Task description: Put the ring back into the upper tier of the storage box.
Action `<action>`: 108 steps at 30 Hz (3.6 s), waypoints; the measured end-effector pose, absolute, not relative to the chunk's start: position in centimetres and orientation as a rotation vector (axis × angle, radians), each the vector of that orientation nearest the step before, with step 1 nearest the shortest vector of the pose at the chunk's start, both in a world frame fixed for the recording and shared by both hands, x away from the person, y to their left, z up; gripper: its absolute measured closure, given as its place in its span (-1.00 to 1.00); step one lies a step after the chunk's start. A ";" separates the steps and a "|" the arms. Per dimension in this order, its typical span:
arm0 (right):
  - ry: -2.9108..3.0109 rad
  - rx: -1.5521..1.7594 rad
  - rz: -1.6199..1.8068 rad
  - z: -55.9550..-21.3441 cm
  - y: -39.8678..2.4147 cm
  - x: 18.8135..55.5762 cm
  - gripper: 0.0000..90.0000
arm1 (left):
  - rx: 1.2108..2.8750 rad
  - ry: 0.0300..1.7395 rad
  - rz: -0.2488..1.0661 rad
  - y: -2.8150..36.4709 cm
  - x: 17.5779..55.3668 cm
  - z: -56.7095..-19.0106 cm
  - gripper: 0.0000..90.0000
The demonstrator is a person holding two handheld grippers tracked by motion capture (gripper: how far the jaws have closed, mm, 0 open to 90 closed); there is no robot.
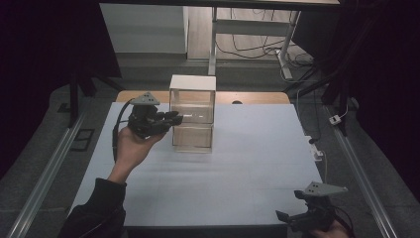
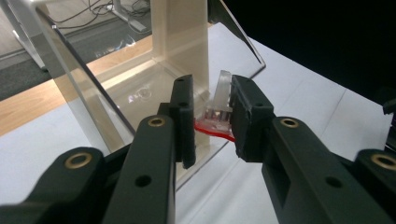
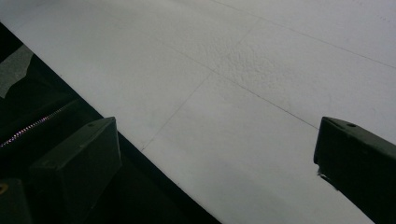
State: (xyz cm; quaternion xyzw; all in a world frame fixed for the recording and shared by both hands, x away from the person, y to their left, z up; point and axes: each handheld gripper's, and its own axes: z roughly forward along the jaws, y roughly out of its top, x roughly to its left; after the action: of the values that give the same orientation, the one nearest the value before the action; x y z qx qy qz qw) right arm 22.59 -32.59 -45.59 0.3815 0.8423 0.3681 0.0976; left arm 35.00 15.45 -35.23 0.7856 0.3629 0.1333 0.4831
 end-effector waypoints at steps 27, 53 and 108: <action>2.497 1.134 1.111 -45.6 -32.8 22.6 -0.99 | 1.941 0.919 0.368 12.2 39.2 -34.3 0.58; 2.499 1.133 1.126 -45.5 -32.9 22.6 -0.99 | 2.007 1.012 0.407 8.8 42.7 -34.4 0.55; 2.501 1.134 1.143 -45.6 -33.0 22.6 -0.99 | 2.080 0.990 0.409 7.8 42.3 -34.4 -0.14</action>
State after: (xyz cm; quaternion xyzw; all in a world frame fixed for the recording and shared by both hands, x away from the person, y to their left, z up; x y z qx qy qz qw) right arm 22.64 -32.97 -45.56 0.3799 0.8380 0.3828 0.0834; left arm 42.29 7.81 -34.43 0.8186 0.3895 0.1611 0.3901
